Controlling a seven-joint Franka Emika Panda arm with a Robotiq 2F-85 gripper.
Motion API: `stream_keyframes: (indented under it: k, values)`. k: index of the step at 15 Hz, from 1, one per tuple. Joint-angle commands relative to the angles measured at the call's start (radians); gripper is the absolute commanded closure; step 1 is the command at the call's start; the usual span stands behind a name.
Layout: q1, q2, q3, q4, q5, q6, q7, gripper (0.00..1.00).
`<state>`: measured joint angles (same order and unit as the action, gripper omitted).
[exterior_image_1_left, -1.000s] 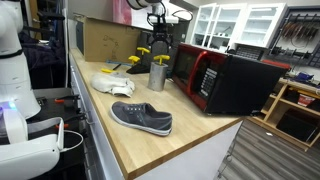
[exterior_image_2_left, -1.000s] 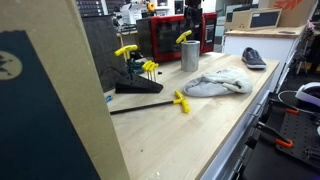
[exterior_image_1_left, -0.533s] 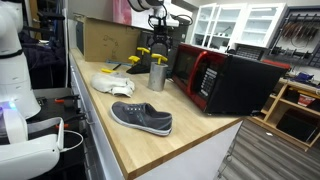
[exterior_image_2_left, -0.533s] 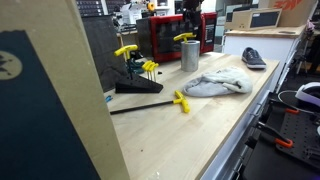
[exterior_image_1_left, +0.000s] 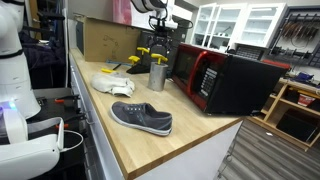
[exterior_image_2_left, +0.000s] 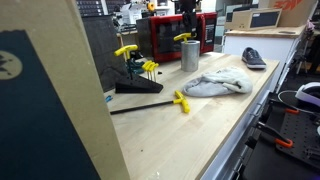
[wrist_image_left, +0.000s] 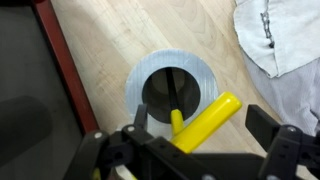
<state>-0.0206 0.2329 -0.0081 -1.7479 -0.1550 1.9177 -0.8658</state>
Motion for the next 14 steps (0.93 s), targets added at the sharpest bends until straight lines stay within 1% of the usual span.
stream_keyframes:
  k: [1, 4, 8, 11, 14]
  values:
    - [0.002, 0.011, 0.005, 0.057, -0.002, -0.05, 0.131, 0.0]
    - [0.003, 0.005, 0.005, 0.057, 0.0, -0.032, 0.24, 0.0]
    - [0.006, 0.02, 0.004, 0.06, 0.014, -0.023, 0.441, 0.0]
    - [0.009, 0.026, 0.002, 0.051, 0.018, 0.013, 0.59, 0.0]
    - [0.012, 0.05, 0.0, 0.06, 0.017, 0.06, 0.69, 0.0]
